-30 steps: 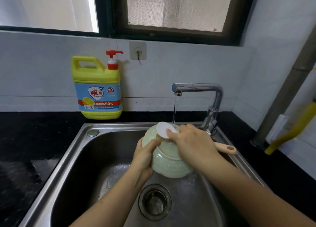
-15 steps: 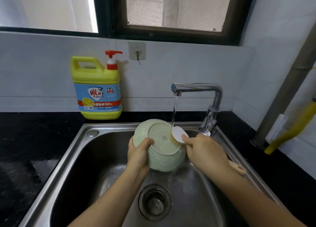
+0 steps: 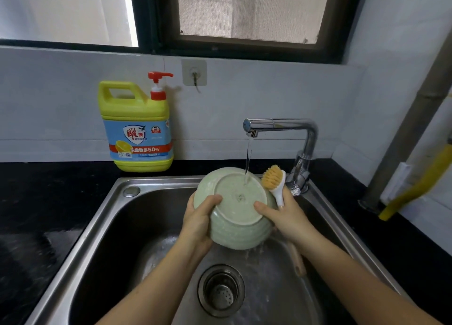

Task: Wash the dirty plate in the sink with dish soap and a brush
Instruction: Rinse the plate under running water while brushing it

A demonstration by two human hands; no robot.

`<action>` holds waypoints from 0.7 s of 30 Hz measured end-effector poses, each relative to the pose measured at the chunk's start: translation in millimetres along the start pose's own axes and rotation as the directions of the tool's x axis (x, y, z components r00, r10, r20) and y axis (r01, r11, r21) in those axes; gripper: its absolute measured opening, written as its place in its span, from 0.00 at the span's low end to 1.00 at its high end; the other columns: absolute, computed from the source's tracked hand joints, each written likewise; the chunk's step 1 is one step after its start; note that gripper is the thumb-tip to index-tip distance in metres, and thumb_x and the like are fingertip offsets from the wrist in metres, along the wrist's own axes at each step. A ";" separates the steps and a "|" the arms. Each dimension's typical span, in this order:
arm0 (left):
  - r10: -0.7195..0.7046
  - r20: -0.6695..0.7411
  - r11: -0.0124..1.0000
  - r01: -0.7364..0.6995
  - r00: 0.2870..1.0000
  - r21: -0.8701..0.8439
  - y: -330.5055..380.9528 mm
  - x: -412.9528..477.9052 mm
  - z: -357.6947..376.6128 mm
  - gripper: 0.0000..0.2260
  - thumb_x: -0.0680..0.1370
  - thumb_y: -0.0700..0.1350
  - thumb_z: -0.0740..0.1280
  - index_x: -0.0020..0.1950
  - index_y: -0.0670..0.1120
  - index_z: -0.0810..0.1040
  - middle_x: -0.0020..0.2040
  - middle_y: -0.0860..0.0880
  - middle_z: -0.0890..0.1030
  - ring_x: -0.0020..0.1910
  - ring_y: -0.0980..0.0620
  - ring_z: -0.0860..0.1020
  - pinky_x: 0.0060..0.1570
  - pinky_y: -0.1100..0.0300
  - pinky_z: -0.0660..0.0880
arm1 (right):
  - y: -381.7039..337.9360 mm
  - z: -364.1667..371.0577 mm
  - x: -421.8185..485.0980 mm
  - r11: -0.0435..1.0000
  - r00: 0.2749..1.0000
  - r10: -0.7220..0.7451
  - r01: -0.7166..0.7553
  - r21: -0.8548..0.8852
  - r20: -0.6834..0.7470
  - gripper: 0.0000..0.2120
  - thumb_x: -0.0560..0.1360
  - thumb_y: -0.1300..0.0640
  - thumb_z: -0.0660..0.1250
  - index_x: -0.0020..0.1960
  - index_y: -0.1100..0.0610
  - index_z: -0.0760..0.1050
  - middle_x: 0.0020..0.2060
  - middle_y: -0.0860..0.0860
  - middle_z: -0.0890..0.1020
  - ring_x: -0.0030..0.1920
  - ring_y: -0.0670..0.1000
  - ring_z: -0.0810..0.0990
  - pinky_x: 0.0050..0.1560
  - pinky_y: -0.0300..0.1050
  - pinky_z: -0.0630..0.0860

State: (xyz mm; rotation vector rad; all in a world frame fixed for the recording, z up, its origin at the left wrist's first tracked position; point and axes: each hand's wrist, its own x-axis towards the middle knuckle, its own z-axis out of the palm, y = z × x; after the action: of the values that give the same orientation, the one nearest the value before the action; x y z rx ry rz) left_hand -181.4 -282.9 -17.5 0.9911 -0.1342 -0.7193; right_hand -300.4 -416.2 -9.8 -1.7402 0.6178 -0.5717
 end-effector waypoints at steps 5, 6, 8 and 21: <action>-0.053 0.136 0.975 0.021 0.989 0.222 21.7 2.7 -11.7 0.21 0.73 0.37 0.69 0.64 0.49 0.71 0.56 0.41 0.79 0.51 0.41 0.80 0.41 0.50 0.79 | -1.4 -6.4 3.8 0.993 0.997 -0.026 0.016 0.120 0.077 0.24 0.72 0.59 0.71 0.66 0.48 0.69 0.58 0.47 0.80 0.57 0.48 0.79 0.56 0.45 0.77; -0.080 0.163 0.963 0.034 0.983 0.269 24.9 3.2 -14.2 0.23 0.72 0.37 0.71 0.64 0.48 0.71 0.56 0.40 0.79 0.51 0.41 0.80 0.41 0.50 0.79 | -2.7 -8.4 4.3 0.992 0.995 -0.015 0.003 0.123 0.096 0.23 0.73 0.60 0.71 0.65 0.48 0.70 0.57 0.47 0.80 0.55 0.47 0.80 0.54 0.43 0.77; -0.138 0.227 0.937 0.052 0.964 0.346 29.4 3.0 -17.2 0.27 0.66 0.38 0.74 0.64 0.48 0.72 0.57 0.40 0.80 0.51 0.40 0.81 0.41 0.49 0.80 | -4.7 -13.4 3.4 0.994 0.988 -0.005 -0.012 0.109 0.152 0.20 0.73 0.60 0.70 0.62 0.47 0.72 0.55 0.47 0.81 0.52 0.46 0.82 0.51 0.41 0.78; 0.130 0.184 0.756 -0.217 0.974 0.617 0.9 0.4 -2.0 0.16 0.69 0.34 0.72 0.50 0.50 0.76 0.48 0.45 0.82 0.45 0.50 0.81 0.44 0.56 0.80 | -29.5 14.8 -20.9 0.187 0.844 -0.473 0.378 -0.907 0.254 0.26 0.77 0.47 0.64 0.72 0.37 0.61 0.54 0.54 0.74 0.49 0.55 0.77 0.39 0.49 0.74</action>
State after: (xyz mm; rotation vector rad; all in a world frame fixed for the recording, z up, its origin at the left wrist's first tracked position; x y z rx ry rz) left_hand -179.8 -281.4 -18.0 1.5583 -0.6136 -0.5684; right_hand -302.8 -385.3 14.1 -3.1473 0.5283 -0.7351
